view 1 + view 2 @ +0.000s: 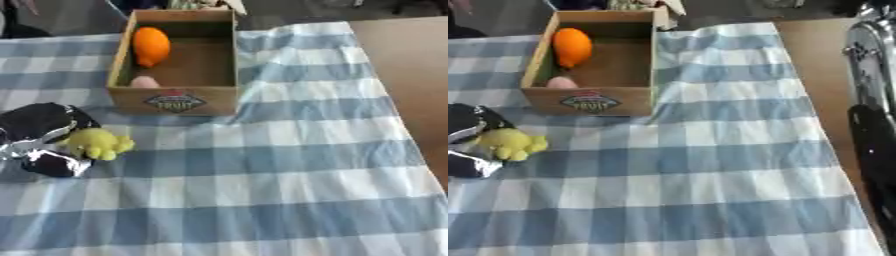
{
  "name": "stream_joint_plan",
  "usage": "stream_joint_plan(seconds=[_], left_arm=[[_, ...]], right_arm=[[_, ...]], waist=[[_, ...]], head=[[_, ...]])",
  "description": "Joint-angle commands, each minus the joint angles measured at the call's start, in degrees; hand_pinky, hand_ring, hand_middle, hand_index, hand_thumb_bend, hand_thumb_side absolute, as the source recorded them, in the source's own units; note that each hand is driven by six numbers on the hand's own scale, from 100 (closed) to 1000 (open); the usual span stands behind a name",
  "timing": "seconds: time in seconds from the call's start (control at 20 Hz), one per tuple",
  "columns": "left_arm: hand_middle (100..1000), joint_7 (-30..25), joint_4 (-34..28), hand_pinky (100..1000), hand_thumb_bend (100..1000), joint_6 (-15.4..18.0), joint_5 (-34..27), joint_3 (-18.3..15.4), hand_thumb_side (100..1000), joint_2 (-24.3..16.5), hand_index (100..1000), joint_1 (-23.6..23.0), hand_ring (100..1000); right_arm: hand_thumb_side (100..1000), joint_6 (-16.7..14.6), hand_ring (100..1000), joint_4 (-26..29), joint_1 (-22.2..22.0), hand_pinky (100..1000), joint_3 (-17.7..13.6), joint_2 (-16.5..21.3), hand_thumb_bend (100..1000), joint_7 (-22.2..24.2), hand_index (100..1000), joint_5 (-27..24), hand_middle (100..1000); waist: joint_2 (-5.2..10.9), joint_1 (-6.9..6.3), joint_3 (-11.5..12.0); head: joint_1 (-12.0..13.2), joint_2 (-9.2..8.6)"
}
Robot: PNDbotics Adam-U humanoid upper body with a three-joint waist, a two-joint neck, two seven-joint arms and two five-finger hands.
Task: Pick up objects on the table and place them in the box.
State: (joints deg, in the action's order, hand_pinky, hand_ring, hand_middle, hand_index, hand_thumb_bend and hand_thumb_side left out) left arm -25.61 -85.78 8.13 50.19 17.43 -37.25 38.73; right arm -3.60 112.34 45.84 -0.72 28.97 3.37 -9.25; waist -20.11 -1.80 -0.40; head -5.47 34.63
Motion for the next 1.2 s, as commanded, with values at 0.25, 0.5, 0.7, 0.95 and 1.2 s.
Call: stream_joint_plan(seconds=[0.25, 0.5, 0.7, 0.95, 1.2], left_arm=[[478, 4.7, -5.5, 335, 100, -3.2, -3.2, -1.9, 244, -1.1, 634, 0.8, 526], [481, 1.4, -11.6, 329, 100, -5.7, -4.5, -3.1, 245, -2.2, 635, 1.1, 524], [470, -0.5, -16.5, 313, 100, -8.6, -5.1, -4.6, 250, -2.4, 629, 2.3, 512], [466, -0.6, -19.0, 307, 100, -11.0, -5.5, -5.4, 261, -0.4, 629, 8.0, 508], [467, 0.2, -12.3, 315, 100, -11.0, -1.3, -4.3, 261, 4.2, 632, 16.1, 515]], right_arm=[[566, 0.1, 804, 0.2, 0.5, 908, -0.8, 0.9, 100, 0.1, 855, 0.3, 664], [566, 0.2, 804, 0.2, 0.5, 909, -0.9, 0.8, 100, 0.1, 855, 0.3, 663], [565, 0.2, 804, 0.2, 0.5, 908, -0.9, 0.9, 100, -0.1, 855, 0.2, 663], [564, 0.3, 804, 0.2, 0.7, 907, -0.8, 0.9, 100, -0.4, 854, 0.1, 662], [563, 0.1, 804, 0.3, 1.3, 906, -0.2, 0.5, 100, 0.3, 854, -0.2, 662]], waist=[[1.33, 0.00, 0.0], [1.44, -0.07, 0.1], [1.48, -0.05, 0.2], [1.57, -0.12, 0.4], [1.43, -0.33, -0.4]], head=[[-0.2, -0.67], [-0.3, -0.56], [-0.4, -0.42], [-0.5, -0.04], [0.3, 0.05]])
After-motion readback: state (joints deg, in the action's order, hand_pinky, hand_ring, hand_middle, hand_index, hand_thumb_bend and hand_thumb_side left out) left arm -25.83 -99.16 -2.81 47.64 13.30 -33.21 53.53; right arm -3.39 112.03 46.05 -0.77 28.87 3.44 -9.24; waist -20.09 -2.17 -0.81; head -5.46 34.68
